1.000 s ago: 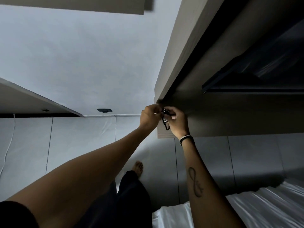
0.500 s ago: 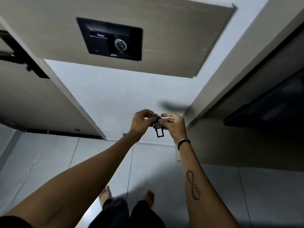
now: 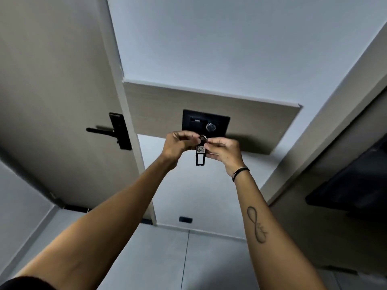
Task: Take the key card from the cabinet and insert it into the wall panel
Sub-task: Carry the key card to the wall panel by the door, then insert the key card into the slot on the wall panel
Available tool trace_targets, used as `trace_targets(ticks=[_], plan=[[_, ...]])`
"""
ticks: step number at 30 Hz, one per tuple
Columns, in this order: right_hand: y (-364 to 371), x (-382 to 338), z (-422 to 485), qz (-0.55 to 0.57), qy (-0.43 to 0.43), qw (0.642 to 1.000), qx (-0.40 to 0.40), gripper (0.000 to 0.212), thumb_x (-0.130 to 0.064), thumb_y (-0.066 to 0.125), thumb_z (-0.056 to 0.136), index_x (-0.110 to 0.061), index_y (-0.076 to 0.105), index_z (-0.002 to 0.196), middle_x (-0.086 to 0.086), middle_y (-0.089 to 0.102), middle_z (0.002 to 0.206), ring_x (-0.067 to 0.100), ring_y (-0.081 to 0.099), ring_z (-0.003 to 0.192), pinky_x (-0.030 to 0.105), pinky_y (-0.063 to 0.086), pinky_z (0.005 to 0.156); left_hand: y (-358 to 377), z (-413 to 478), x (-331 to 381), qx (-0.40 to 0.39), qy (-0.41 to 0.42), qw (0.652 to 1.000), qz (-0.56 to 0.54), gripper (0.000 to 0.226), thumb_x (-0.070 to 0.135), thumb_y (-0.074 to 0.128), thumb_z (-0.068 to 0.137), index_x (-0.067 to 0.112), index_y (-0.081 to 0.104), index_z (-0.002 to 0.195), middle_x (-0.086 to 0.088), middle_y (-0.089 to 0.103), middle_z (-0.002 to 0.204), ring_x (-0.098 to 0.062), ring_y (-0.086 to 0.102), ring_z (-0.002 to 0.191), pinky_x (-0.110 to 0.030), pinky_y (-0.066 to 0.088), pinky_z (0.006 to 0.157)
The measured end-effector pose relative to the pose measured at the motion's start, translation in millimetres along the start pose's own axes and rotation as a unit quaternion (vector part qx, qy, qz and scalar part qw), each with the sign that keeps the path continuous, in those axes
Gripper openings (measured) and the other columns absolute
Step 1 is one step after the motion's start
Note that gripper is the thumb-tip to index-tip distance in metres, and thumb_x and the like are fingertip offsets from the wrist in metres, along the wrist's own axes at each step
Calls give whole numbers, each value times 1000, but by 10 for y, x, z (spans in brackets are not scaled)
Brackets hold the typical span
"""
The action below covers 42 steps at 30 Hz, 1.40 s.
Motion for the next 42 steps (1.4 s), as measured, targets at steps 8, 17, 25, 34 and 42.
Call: trace_targets(ticks=[8,17,25,34,42], plan=[[306,-1253,76,-1,-102,995,7,20,2,80,84,2,74,103,15,76,92,21,76,82,31,64,71,-69,281,1111,-51,34,996,-58,19,-3,74,91,13,84,93,-1,82,84,-13,76,77,-21,62,73],[358,-2347,115,-25,-185,982,30,15,4,78,85,-9,74,93,7,76,85,14,75,73,31,66,73,-14,505,2115,-45,118,990,-60,19,-5,78,86,4,83,102,-10,84,89,-22,79,82,-30,67,83],[402,-2687,56,-30,-209,977,26,15,5,78,85,-5,72,94,10,74,84,13,73,69,27,65,67,-30,513,2473,-21,149,987,-47,17,-4,81,84,10,86,92,-8,85,87,-22,80,81,-28,65,77],[384,-2743,85,-31,-215,976,23,15,4,79,85,-8,72,92,9,73,85,14,73,69,27,65,66,-7,518,2550,-7,152,987,-41,14,-6,81,84,4,83,93,-8,84,84,-25,79,80,-31,67,82],[364,-2726,115,-23,-217,976,24,17,5,78,85,-3,71,99,10,73,86,17,72,73,29,66,68,14,521,2569,-15,158,987,-41,15,-8,80,84,6,83,91,-6,84,82,-21,81,76,-25,64,74]])
Point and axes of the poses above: each hand's wrist, its own z-axis towards the middle knuckle, its own y-axis out of the palm, x = y × z, the point moved 10 cm from there along z, towards the middle knuckle
